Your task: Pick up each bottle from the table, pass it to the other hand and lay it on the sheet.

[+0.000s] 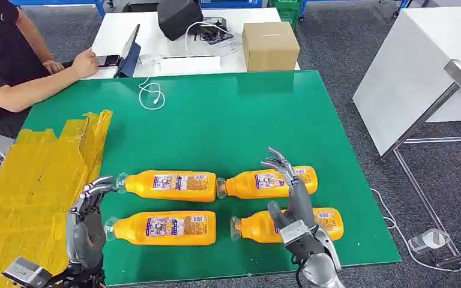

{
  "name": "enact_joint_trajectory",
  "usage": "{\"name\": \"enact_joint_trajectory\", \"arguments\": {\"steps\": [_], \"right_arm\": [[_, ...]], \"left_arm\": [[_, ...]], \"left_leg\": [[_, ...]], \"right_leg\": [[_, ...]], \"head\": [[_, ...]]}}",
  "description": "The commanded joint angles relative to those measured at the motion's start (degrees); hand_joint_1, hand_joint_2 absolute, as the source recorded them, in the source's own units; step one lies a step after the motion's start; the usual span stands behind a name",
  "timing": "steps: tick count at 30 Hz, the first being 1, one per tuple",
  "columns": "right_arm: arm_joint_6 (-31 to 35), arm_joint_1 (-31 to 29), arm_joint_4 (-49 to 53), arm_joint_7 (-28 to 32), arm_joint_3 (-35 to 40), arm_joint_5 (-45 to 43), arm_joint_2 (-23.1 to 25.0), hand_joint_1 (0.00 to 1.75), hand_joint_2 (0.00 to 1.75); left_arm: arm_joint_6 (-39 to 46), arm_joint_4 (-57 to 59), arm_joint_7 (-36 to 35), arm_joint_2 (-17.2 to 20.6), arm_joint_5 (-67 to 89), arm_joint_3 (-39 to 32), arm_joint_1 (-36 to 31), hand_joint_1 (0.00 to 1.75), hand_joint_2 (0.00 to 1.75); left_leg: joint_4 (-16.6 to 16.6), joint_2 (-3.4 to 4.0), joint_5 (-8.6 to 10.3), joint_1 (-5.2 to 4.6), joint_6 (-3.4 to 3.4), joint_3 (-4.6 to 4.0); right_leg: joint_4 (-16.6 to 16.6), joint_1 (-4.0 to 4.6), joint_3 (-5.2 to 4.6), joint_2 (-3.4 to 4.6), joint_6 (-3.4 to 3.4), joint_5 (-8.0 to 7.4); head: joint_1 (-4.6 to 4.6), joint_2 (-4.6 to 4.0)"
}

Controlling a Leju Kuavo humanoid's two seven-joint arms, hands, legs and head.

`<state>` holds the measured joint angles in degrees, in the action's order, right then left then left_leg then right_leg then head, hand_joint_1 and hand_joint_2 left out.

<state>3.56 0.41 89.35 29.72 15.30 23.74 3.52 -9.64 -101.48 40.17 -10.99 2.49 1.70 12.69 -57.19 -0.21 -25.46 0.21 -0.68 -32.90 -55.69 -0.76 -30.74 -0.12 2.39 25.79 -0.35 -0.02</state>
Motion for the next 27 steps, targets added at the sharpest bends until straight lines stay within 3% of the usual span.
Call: {"name": "enact_joint_trajectory", "arguments": {"steps": [1, 9, 15, 27], "right_arm": [[-2.02, -9.03, -12.99, -6.22, 10.31, 8.82, -1.65, 0.00, 1.75], [-1.70, -17.13, -21.49, -12.67, 23.92, 12.55, 3.20, 0.00, 1.75], [-1.54, -17.06, -21.69, -12.93, 24.12, 12.56, 3.54, 0.00, 1.75], [-2.98, -19.66, -29.63, -17.04, 35.48, 10.62, 4.59, 0.00, 1.75]], "left_arm": [[-1.35, 5.36, -0.19, -0.93, 0.93, -3.33, -2.85, 0.00, 0.00], [-1.97, 5.88, -0.87, -1.66, 1.95, -2.63, -3.94, 0.00, 0.00], [-1.94, 5.97, -0.90, -1.66, 1.98, -2.66, -4.10, 0.00, 0.00], [-2.73, 8.07, -1.10, -2.01, 1.52, -2.83, -4.84, 0.00, 0.00]], "left_leg": [[0.07, 0.14, 0.01, 0.01, 0.02, 0.13], [0.08, 0.27, -0.03, 0.06, 0.06, 0.27], [0.09, 0.16, -0.04, 0.06, 0.04, 0.29], [0.11, 0.05, 0.00, 0.05, 0.04, 0.23]], "right_leg": [[0.08, 0.01, 0.09, 0.13, -0.05, -0.04], [0.07, 0.07, 0.20, 0.25, -0.10, -0.03], [0.08, 0.07, 0.24, 0.14, -0.09, 0.01], [0.10, 0.05, 0.21, 0.04, -0.08, 0.01]], "head": [[0.00, 0.00], [0.00, 0.00], [0.00, 0.00], [0.00, 0.00]]}}
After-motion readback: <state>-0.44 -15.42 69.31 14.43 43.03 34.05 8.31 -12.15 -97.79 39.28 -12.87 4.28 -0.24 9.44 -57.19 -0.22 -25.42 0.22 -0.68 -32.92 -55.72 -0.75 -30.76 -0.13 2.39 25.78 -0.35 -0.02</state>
